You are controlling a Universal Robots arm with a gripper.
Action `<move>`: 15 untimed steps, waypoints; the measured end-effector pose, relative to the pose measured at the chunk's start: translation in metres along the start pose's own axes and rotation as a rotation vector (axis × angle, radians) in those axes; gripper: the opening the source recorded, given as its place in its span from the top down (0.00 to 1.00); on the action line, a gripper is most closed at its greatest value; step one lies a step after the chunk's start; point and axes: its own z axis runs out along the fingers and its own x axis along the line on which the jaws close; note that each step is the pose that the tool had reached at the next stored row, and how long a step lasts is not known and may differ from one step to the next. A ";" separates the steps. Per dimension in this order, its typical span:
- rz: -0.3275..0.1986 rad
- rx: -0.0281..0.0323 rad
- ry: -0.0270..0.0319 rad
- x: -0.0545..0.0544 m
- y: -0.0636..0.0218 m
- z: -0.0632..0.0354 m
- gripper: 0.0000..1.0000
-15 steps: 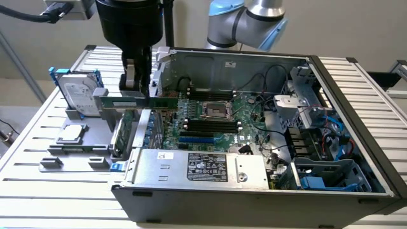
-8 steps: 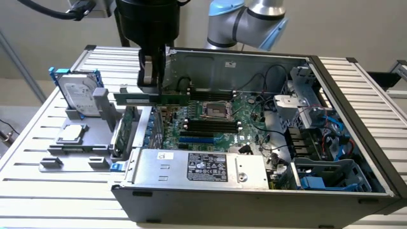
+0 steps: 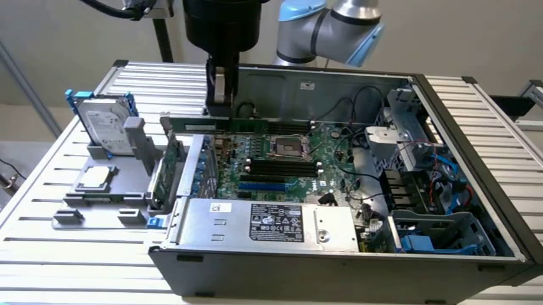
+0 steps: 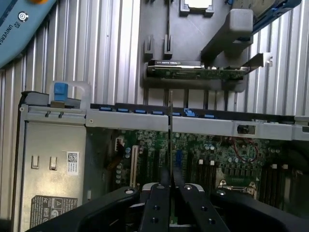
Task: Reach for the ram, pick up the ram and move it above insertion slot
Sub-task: 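Pick up the ram and move it above insertion slot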
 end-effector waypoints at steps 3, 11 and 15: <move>0.000 0.0000 -0.0001 -0.005 -0.0076 -0.0003 0.87; 0.000 0.0000 0.0000 -0.018 -0.0269 -0.0013 0.87; 0.000 -0.0001 0.0000 -0.025 -0.0370 -0.0018 0.87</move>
